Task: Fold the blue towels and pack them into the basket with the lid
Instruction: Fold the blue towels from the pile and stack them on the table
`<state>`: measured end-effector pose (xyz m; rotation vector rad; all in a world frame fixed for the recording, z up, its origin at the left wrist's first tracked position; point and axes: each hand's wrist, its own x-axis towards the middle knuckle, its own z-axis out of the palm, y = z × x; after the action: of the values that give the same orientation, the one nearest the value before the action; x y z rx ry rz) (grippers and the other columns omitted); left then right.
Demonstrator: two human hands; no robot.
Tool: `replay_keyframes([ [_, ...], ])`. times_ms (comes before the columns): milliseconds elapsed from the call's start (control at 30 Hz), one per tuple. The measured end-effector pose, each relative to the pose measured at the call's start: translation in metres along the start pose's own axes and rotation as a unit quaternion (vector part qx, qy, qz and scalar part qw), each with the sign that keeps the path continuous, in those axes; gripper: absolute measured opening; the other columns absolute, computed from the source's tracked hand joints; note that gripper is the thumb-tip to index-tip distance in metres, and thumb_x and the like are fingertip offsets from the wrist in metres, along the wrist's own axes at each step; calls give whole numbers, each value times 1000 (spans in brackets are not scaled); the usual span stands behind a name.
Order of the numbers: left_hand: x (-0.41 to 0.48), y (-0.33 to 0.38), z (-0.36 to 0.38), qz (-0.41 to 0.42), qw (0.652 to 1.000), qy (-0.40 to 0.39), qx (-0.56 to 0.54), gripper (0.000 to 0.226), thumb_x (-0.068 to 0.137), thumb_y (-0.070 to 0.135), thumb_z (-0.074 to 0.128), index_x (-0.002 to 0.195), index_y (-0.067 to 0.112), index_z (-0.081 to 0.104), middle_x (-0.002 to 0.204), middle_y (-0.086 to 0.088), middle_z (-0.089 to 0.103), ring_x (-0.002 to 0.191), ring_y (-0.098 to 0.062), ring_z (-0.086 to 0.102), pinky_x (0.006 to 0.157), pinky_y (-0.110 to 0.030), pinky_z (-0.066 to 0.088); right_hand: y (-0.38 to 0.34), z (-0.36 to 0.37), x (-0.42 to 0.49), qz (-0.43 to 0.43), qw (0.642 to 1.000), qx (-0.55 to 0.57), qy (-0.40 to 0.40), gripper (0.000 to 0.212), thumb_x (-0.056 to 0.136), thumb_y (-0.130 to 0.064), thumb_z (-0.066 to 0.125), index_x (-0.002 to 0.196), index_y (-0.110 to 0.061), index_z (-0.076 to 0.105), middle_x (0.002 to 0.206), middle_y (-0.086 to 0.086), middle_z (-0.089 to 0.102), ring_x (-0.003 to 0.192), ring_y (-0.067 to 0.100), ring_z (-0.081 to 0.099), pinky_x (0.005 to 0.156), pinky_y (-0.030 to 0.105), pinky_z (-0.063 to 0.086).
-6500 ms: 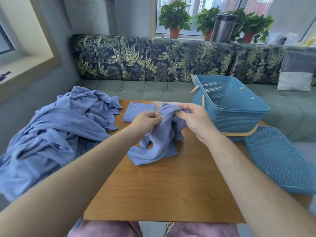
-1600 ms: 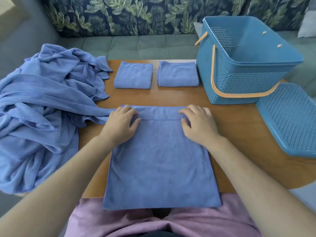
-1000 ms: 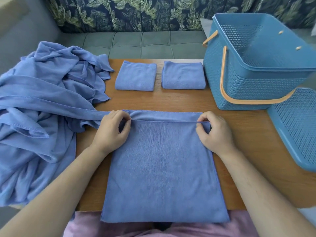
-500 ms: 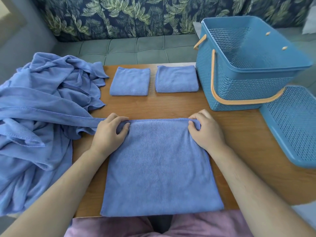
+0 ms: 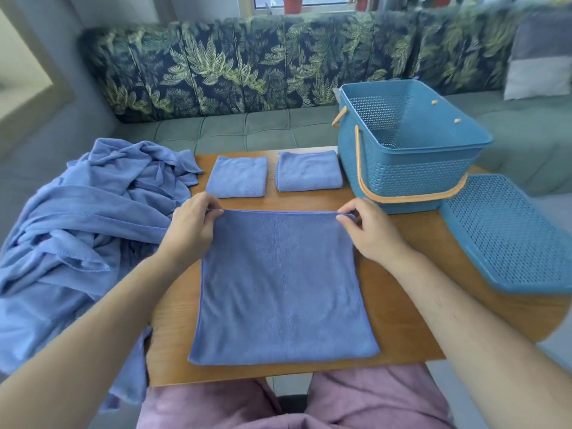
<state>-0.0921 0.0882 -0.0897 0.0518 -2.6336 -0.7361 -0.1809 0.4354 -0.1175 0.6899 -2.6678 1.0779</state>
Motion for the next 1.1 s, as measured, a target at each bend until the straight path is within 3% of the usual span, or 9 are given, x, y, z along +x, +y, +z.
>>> replay_keyframes([
  [100,9,9,-23,4,1000,-4,-13,1,97,8,56,97,9,57,96,-2,62,94,-23,56,82,-32,41,-19,-29,12,-12,1000,-4,-2,5,91,-12,70,93,-16,68,88,-9,59,80,-8,53,73,6,36],
  [300,31,35,-85,39,999,-1,36,19,93,-2,58,110,2,64,109,-12,66,108,-27,58,87,-20,35,-69,-89,33,-38,999,-30,-18,16,90,-11,72,88,-25,66,84,-11,62,73,-3,55,67,7,37],
  [467,18,61,-137,54,998,21,33,9,92,5,67,97,13,68,94,-3,62,90,-20,58,84,-26,43,-109,-133,24,-58,998,-38,-5,15,90,-15,73,90,-27,65,88,-11,65,83,4,59,72,23,43],
  [533,7,69,-155,42,999,15,20,12,92,8,68,90,19,64,89,-4,64,76,-6,55,73,-12,42,-121,-149,12,-47,999,12,-9,21,87,-14,77,95,-29,65,94,-10,67,89,9,63,79,26,50],
  [633,-7,80,-182,31,999,6,-5,6,93,15,69,89,18,67,86,1,67,69,4,55,64,-5,38,-139,-173,-7,-39,997,56,-28,22,86,-15,79,100,-29,69,98,-1,70,94,19,66,89,34,54],
  [767,-9,97,-211,32,998,9,-51,4,92,20,72,88,20,69,81,3,69,63,-2,54,61,-8,42,-162,-201,-16,-53,996,47,-53,9,90,-17,75,93,-25,73,92,7,72,87,29,66,86,43,53],
  [833,-2,102,-216,25,998,9,-48,5,90,22,73,86,20,71,73,8,68,60,-4,53,55,-10,42,-170,-206,-12,-56,997,20,-56,5,91,-19,74,90,-23,71,88,8,71,78,23,62,80,34,52],
  [933,12,102,-206,-2,999,15,-36,6,88,23,76,83,21,72,62,18,64,50,-1,50,47,-9,38,-168,-197,5,-37,996,-58,-59,7,94,-25,71,88,-27,68,84,-6,68,74,9,58,68,23,45],
  [1100,36,84,-165,-81,994,-2,-70,11,91,11,71,81,14,67,63,-7,72,51,-16,65,45,-21,49,-138,-158,44,8,989,-137,-49,14,99,-26,61,85,-25,64,87,-5,66,83,20,62,74,35,47],
])
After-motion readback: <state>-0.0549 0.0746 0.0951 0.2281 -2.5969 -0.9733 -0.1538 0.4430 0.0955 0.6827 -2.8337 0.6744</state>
